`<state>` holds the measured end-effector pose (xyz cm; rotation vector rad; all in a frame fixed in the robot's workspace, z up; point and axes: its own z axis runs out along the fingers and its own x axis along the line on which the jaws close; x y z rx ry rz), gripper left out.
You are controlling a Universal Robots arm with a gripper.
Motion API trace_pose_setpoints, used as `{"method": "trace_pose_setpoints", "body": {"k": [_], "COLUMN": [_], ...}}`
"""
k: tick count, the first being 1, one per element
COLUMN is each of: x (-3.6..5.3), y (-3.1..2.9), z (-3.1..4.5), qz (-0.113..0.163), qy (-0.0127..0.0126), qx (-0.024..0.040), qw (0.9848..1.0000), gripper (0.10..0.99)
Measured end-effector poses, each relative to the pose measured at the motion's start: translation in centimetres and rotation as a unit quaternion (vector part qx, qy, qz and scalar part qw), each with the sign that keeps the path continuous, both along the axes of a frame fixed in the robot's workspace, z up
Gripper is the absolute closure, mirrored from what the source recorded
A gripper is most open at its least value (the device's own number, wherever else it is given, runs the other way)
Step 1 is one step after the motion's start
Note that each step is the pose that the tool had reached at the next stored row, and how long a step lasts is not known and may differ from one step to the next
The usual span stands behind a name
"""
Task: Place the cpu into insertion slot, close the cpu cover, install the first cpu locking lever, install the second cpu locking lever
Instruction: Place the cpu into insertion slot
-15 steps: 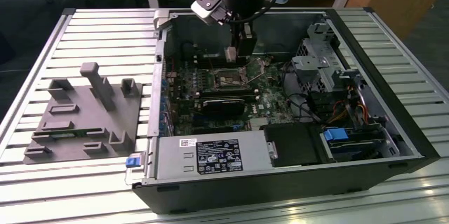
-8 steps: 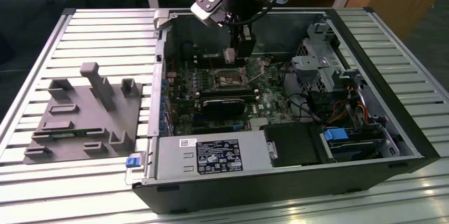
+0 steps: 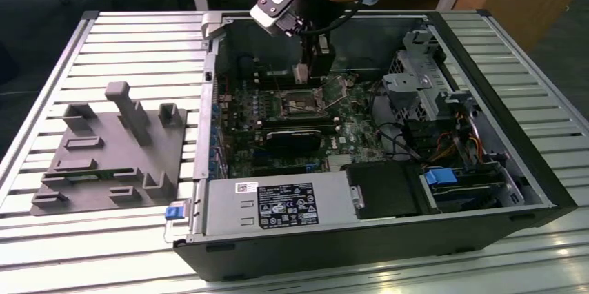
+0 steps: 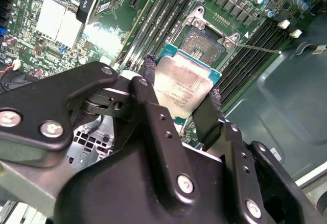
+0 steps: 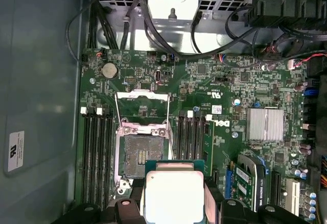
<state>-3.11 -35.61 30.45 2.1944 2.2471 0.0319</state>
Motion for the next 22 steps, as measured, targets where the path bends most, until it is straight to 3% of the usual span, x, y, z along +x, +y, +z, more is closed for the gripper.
{"method": "trace_pose_setpoints", "body": {"k": [6, 13, 22], "x": [0.0, 0.0, 0.0], "y": [0.0, 0.12, 0.26], "z": [-0.36, -1.4, -2.05], "qz": [0.0, 0.001, 0.004], "qy": [0.0002, 0.0035, 0.0036], "qx": [-0.0001, -0.0001, 0.0], "qw": [1.0, 1.0, 1.0], "gripper": [0.545, 0.545, 0.545]}}
